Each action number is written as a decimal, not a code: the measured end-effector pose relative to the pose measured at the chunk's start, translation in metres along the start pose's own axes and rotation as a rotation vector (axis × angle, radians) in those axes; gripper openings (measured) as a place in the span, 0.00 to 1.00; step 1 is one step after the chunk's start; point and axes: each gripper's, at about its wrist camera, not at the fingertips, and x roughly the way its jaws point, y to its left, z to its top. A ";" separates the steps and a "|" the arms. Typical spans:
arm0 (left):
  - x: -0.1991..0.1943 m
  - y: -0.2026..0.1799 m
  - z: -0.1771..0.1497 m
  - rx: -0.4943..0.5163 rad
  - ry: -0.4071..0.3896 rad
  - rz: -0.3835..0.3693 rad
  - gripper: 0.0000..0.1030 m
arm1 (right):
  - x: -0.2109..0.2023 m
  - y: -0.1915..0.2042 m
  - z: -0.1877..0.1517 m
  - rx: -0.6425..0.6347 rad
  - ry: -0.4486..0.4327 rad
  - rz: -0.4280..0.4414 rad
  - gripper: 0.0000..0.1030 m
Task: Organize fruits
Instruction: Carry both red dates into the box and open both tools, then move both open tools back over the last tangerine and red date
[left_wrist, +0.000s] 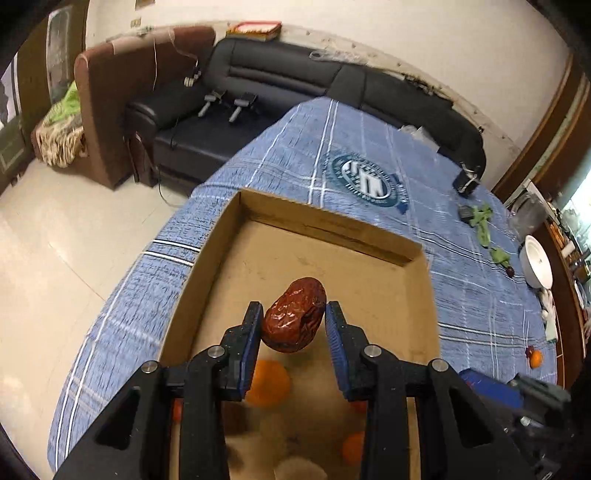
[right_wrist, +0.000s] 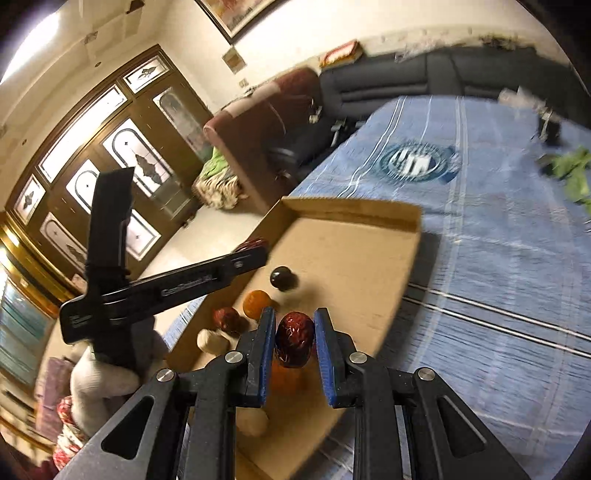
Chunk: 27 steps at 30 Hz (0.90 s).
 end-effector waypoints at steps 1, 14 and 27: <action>0.006 0.002 0.003 -0.005 0.013 0.004 0.33 | 0.009 -0.004 0.004 0.015 0.010 0.002 0.24; 0.051 0.005 0.012 -0.003 0.102 0.045 0.33 | 0.075 0.012 0.013 -0.151 0.058 -0.216 0.24; -0.028 -0.001 0.003 -0.055 -0.084 -0.006 0.53 | 0.009 0.012 -0.007 -0.154 -0.044 -0.264 0.29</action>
